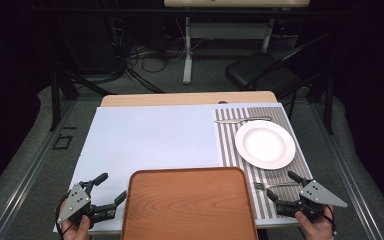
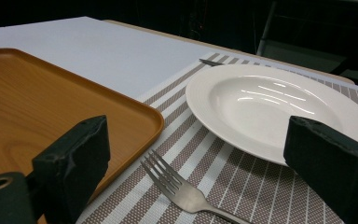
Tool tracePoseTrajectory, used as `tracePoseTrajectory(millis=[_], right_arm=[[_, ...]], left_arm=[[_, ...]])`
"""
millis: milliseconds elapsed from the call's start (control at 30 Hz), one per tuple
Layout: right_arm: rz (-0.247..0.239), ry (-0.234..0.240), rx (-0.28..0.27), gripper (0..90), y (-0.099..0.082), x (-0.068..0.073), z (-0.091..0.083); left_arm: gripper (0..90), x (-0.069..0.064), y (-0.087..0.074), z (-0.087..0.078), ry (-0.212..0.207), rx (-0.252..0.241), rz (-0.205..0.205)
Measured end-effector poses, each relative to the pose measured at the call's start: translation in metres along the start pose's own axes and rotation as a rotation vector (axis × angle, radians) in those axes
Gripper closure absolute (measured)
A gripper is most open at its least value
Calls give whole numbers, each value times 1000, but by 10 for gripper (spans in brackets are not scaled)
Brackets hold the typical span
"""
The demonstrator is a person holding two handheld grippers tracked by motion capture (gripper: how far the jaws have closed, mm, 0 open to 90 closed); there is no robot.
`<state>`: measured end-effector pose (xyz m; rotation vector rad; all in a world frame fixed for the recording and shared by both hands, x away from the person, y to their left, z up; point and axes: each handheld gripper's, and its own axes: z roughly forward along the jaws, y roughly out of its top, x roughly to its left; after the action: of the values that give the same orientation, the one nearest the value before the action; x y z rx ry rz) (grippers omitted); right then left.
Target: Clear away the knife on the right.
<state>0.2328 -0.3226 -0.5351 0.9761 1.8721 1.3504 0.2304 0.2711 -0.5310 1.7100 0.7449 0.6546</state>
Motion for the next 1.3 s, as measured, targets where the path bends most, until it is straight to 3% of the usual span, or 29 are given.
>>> tracePoseTrajectory(millis=[333,633,900,967,1100,1300], right_arm=[[-36,3,18,68,3,4,1],[-13,-19,41,66,14,-3,4],[17,-14,96,66,26,-10,10],[15,-30,133,66,33,-15,14],[14,-26,147,66,44,-23,19],[60,6,184,29,56,-32,27]], left_arm=[[156,1,0,1,7,3,-1],[156,2,0,0,19,10,-4],[156,0,0,0,20,19,-4],[156,0,0,0,17,21,-4],[156,-1,0,1,14,23,-2],[156,-1,0,2,11,29,0]])
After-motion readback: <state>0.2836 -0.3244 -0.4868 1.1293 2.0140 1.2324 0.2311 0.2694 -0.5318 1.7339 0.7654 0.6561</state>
